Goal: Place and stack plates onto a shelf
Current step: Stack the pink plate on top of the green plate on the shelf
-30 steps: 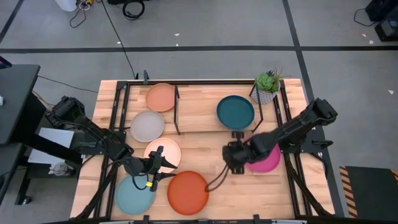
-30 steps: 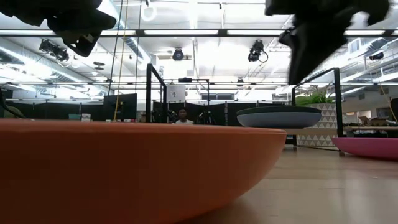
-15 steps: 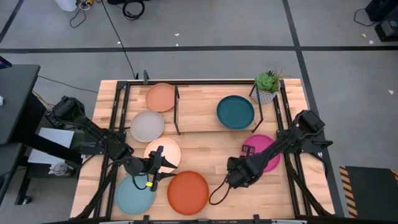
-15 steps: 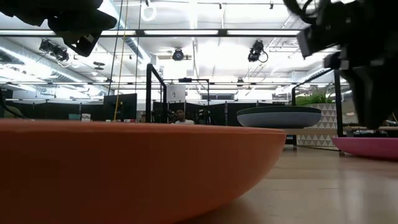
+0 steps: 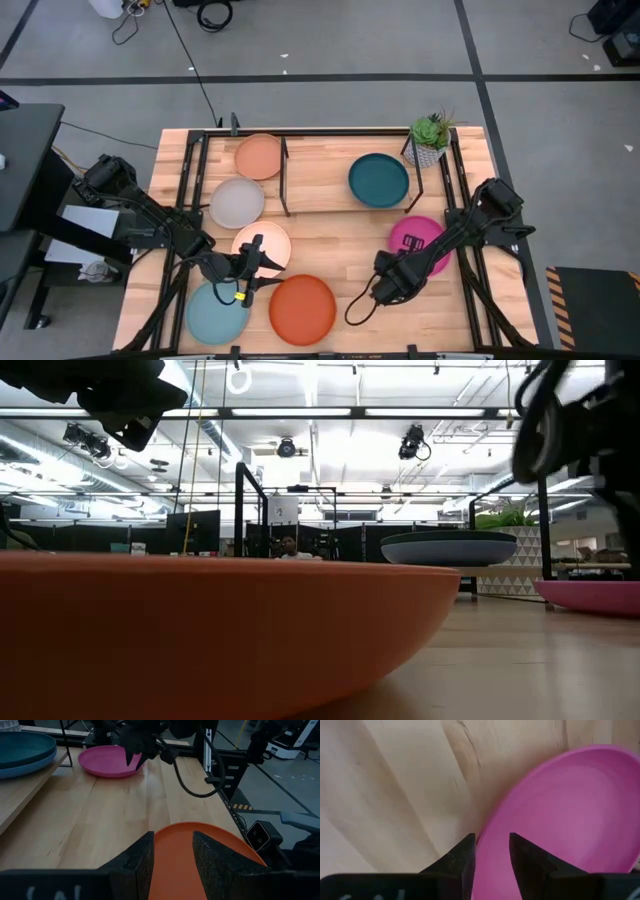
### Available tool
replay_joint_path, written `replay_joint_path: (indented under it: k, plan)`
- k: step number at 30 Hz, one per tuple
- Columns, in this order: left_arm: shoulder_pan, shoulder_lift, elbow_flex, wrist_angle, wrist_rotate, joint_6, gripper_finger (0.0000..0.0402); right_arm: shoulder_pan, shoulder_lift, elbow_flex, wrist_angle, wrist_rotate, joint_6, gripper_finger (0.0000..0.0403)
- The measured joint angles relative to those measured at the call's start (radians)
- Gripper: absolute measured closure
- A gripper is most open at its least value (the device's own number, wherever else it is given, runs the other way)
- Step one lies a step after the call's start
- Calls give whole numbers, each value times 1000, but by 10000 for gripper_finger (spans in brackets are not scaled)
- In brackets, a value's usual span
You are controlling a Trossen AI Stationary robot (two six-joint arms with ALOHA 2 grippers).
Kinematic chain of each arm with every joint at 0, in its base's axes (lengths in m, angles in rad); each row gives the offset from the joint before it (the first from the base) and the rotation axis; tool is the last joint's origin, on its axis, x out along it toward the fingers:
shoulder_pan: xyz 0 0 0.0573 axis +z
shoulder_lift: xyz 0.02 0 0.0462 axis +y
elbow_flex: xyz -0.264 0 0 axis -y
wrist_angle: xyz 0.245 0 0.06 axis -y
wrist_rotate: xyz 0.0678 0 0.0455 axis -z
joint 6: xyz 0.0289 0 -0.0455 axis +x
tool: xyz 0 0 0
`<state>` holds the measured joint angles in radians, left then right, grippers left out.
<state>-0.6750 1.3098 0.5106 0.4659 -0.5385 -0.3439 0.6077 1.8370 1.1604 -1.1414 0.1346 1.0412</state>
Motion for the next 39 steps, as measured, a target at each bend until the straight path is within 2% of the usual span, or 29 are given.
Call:
replay_joint_path:
  k: [17,25,32,39]
  plan:
    - [0,0,0,0,0,0,260,0,0,-47,70,-32,-3,281]
    - [0,0,0,0,0,-1,260,-7,0,-57,78,-33,-75,281]
    - [0,0,0,0,0,-1,260,-28,-1,-107,171,-91,-126,285]
    - [0,0,0,0,0,-3,260,-30,-55,-121,195,-90,-131,299]
